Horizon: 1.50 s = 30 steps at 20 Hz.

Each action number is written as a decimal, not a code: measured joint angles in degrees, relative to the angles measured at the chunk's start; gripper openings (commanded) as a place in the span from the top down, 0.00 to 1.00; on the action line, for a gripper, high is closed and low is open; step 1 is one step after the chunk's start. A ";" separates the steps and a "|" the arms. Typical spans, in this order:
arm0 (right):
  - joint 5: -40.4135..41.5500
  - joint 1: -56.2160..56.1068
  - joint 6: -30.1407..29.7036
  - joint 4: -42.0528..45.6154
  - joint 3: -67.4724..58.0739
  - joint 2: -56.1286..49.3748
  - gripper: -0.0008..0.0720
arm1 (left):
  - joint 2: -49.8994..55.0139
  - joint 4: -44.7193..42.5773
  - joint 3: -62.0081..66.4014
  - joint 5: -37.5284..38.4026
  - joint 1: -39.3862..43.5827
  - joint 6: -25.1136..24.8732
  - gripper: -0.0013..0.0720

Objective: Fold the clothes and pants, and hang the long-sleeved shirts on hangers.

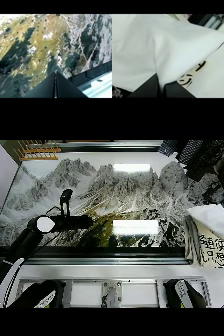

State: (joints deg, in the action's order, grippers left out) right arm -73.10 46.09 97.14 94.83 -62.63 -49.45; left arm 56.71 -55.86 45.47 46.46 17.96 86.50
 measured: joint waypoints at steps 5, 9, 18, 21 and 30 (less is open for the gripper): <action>-0.48 0.00 0.44 2.95 9.49 2.91 0.69 | 0.00 0.00 0.00 0.09 0.00 -0.02 0.97; -0.74 0.00 0.59 3.65 11.74 3.48 0.15 | 0.00 -0.02 0.00 0.13 0.00 -0.02 0.97; 8.79 -20.61 -15.91 -20.50 10.19 5.60 0.15 | -1.97 0.00 1.22 0.24 -4.66 -0.02 0.97; 12.81 -35.78 -18.27 -25.73 10.12 3.34 0.15 | -4.15 0.02 1.49 0.44 -6.23 0.00 0.97; 21.75 -57.33 -19.82 -29.29 10.12 -2.29 0.97 | -5.95 0.09 1.57 0.48 -7.10 0.20 0.97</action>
State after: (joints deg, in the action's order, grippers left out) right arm -51.35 -11.25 77.32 65.54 -52.51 -51.75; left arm 50.76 -55.77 47.05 46.94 10.85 86.70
